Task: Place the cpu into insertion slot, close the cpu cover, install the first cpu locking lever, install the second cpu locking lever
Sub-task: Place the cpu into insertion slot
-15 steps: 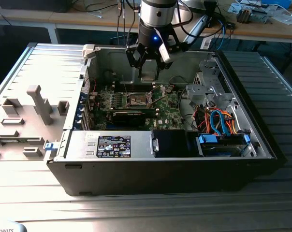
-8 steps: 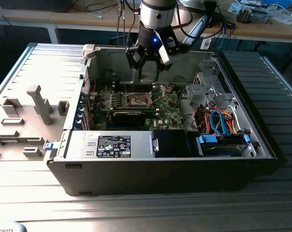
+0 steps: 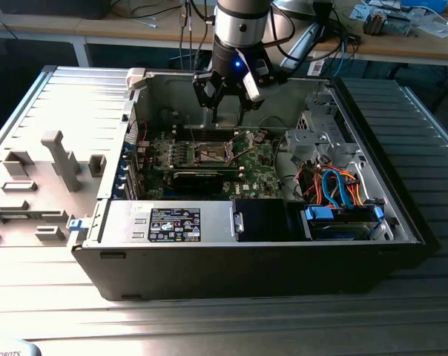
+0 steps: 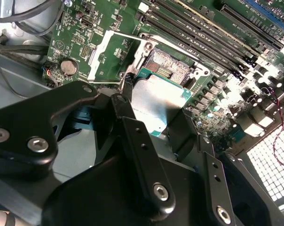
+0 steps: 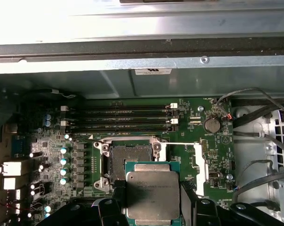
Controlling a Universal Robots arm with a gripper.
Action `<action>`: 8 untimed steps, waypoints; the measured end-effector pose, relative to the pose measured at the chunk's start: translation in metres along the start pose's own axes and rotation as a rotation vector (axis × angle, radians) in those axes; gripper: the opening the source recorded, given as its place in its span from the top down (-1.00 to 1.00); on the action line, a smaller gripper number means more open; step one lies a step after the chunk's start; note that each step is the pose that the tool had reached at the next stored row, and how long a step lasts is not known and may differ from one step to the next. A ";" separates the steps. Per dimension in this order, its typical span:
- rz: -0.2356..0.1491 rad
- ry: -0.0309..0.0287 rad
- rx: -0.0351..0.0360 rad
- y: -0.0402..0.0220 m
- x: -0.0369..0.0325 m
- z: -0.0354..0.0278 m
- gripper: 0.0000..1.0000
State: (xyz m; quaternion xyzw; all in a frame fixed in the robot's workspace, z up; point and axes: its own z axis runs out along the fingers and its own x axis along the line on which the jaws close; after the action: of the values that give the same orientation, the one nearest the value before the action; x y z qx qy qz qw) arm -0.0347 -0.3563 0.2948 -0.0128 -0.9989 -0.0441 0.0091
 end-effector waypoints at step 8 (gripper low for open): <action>0.000 0.0000 0.0000 -0.0002 0.0000 0.0021 -0.08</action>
State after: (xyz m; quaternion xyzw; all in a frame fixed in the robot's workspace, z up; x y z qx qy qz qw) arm -0.0347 -0.3563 0.2927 -0.0128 -0.9989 -0.0441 0.0091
